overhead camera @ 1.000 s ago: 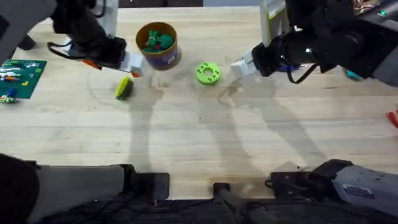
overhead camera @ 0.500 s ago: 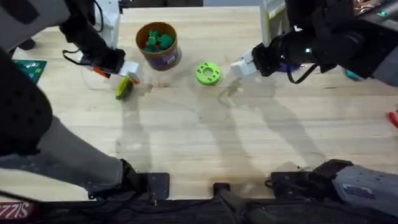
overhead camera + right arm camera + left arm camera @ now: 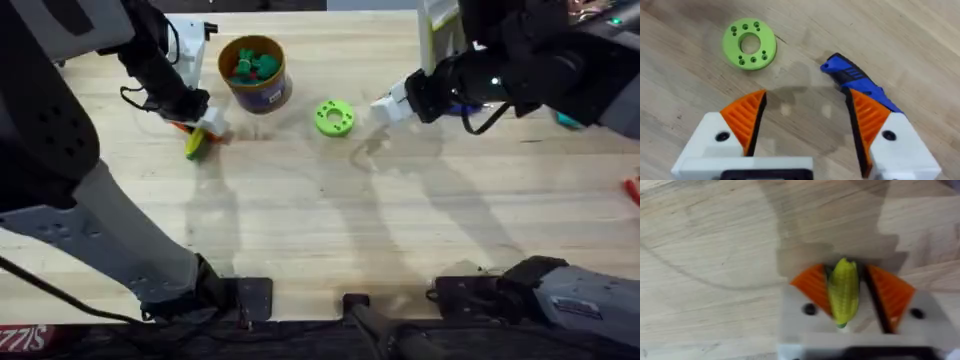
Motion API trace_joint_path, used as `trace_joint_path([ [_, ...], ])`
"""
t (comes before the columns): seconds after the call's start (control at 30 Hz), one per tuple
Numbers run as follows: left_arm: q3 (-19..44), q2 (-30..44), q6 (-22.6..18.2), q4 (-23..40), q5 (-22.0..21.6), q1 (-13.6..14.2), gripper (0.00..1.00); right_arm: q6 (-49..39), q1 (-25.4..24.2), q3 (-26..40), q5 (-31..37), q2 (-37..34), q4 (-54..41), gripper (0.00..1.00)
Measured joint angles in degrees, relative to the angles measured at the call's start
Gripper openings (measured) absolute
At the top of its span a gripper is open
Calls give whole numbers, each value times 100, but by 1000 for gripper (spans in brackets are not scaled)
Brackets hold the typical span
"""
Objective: Pick up the gripper from the table and insert it into the empty holder that is missing its gripper. Then pick up a screw, insert it into the mounting hole, and use the screwdriver to tighten it. Finally, clean up the table by picking up the vegetable and placing it into the bucket.
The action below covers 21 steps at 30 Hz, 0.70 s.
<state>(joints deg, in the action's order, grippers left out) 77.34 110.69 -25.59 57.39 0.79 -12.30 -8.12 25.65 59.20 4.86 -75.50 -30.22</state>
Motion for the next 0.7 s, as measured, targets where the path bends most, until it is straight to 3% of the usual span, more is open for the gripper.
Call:
trace_joint_path([
  [0.07,24,0,-13,15,13,0,189,0,0,0,0,0,-2,953],
  [0.1,30,0,-32,12,-5,1,75,0,0,0,0,0,0,953],
  [0.13,31,3,-33,5,-10,1,31,0,0,0,0,0,-1,953],
  [0.43,342,179,228,305,-18,1,32,0,0,0,0,0,0,953],
  [0.7,2118,421,417,1287,292,1,31,0,0,0,0,-1,-2,953],
])
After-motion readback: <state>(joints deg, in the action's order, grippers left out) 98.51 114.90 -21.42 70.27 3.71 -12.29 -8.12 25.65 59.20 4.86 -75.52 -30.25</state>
